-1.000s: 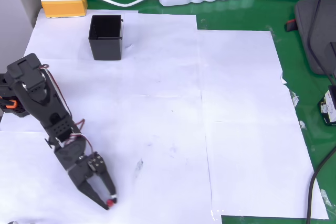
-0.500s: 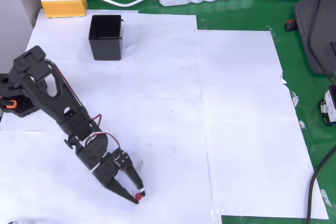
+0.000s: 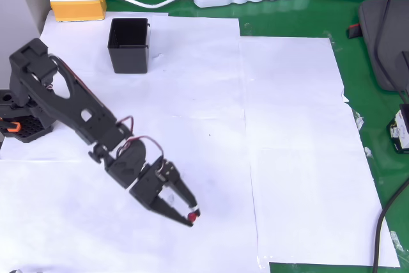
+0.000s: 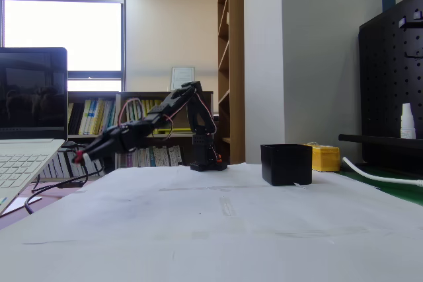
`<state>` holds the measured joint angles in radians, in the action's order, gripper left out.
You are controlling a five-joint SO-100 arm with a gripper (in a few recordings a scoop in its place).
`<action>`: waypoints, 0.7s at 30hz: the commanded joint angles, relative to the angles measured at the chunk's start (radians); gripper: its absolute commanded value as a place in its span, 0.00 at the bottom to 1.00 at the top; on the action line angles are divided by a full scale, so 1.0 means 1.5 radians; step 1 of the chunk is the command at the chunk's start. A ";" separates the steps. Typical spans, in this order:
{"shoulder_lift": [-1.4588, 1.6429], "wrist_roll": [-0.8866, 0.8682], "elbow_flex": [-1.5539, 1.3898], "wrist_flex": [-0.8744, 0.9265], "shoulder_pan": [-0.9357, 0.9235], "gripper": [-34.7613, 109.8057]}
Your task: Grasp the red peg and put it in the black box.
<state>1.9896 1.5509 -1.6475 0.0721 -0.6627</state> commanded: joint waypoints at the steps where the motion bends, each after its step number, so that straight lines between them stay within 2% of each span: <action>1: -0.083 -0.021 -0.190 0.296 0.015 0.24; 12: -0.082 -0.126 -0.451 0.774 0.128 0.24; 21: -0.085 -0.239 -0.570 0.987 0.264 0.24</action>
<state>1.9819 1.2118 -2.3807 1.4557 -0.3099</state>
